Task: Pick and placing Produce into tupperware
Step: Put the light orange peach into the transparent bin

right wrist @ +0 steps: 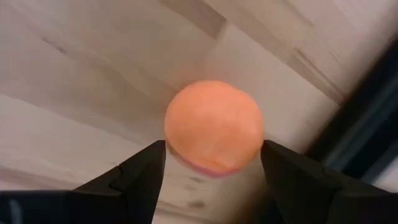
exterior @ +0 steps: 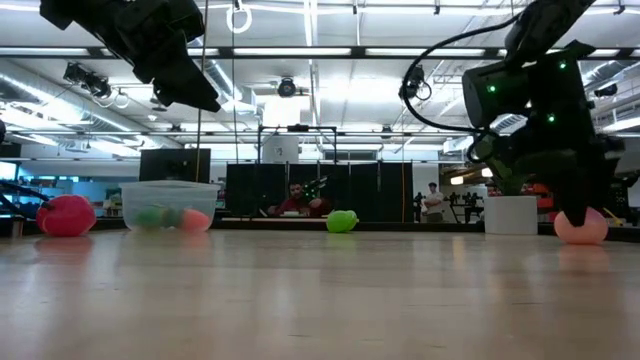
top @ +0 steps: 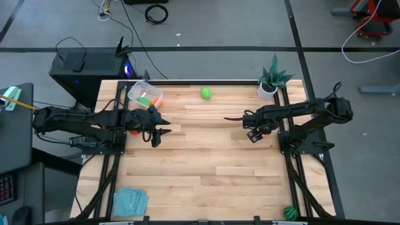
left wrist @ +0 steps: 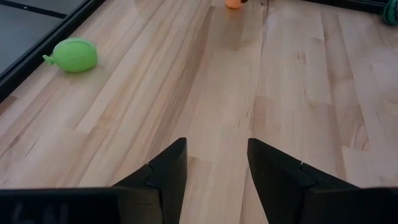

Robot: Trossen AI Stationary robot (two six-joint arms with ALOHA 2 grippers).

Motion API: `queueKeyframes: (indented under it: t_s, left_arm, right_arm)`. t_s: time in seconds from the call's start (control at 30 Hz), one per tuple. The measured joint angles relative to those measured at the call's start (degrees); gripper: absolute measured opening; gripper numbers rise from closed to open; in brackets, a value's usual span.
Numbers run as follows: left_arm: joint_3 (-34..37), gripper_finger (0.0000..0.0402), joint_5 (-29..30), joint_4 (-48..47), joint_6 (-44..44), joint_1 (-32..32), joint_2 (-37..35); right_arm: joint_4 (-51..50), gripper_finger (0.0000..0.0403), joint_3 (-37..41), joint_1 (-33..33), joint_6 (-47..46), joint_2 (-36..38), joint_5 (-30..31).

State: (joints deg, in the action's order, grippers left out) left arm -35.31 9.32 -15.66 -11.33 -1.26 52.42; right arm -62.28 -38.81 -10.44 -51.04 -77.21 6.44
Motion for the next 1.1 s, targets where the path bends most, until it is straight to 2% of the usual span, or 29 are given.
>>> queueKeyframes:
  t_s: [0.2,0.43,0.73,1.1]
  left_arm:
    - [0.0,0.0175,0.0,0.0,0.0,0.0,0.0]
    - [0.0,0.0175,0.0,0.0,0.0,0.0,0.0]
    - [0.0,0.0172,0.0,0.0,0.1,0.0,0.0]
    - [0.0,0.0174,0.0,0.0,0.1,0.0,0.0]
  right_arm:
    - [5.6,0.0269,2.0,0.0,1.7,0.1,0.2]
    - [7.3,0.0268,2.0,0.0,2.2,0.1,1.4]
    - [7.9,0.0239,2.0,0.0,2.2,0.1,1.4]
    - [7.7,0.0235,1.8,0.0,2.7,0.0,1.2]
